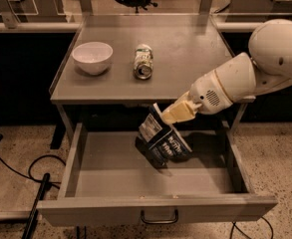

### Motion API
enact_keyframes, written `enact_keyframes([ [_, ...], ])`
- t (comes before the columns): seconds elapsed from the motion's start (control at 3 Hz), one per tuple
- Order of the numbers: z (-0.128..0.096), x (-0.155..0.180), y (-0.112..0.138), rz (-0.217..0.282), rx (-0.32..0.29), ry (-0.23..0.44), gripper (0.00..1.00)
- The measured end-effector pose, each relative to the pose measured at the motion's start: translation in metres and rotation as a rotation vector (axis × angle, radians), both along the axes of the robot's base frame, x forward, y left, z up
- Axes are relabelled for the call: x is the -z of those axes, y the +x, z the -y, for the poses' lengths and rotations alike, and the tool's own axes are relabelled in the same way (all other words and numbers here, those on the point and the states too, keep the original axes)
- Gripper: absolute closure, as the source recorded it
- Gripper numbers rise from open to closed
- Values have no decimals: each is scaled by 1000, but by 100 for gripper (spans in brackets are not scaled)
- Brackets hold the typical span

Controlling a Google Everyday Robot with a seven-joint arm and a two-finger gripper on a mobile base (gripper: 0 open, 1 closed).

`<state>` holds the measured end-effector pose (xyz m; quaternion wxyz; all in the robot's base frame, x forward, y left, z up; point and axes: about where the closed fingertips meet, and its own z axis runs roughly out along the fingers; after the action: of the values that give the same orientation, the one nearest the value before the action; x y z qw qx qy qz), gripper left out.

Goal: Place blue chip bag into top drawer

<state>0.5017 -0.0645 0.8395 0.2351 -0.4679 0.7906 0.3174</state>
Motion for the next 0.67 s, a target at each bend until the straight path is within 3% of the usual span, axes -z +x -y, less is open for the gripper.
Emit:
enact_keyframes([
  [0.67,-4,23,6,-147,37,226,100],
])
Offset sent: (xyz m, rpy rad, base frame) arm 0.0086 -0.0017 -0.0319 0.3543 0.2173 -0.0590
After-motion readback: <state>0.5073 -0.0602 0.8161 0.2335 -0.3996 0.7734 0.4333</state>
